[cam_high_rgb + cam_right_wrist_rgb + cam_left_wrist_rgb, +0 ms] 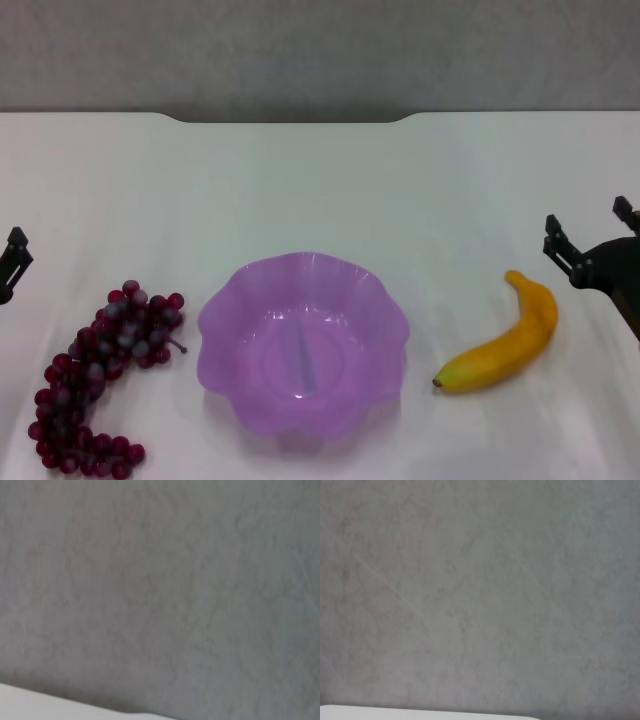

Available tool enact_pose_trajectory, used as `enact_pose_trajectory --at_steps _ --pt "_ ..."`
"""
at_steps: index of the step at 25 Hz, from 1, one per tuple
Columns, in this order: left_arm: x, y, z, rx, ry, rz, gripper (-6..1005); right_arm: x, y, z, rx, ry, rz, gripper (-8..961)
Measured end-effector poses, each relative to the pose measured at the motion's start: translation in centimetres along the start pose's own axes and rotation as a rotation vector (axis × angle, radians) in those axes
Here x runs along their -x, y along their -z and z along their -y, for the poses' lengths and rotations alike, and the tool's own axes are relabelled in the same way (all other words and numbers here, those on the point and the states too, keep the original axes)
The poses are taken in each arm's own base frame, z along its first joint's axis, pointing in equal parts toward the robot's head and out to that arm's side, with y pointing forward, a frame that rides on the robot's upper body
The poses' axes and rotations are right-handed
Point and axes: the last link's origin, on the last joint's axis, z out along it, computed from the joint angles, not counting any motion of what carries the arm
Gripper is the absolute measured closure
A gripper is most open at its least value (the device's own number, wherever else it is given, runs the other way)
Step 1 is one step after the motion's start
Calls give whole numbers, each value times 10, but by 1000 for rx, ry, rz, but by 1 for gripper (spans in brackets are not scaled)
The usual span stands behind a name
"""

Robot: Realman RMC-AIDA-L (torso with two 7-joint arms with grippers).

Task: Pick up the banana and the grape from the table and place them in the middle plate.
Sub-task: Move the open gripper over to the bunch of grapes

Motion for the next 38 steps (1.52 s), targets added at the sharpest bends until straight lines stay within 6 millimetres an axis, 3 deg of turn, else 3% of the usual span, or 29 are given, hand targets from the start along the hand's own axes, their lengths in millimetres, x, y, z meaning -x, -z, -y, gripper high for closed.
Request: enact_pose_trajectory --at_steps 17,26,38 --pt "-1 -4 -3 38 24 17 112 2 0 -9 22 -19 2 64" --pt "-35 -17 -18 195 131 37 112 -5 -6 -10 43 0 -70 64" --pt "-64 -15 -39 201 203 254 116 -7 -6 -9 43 3 -81 64"
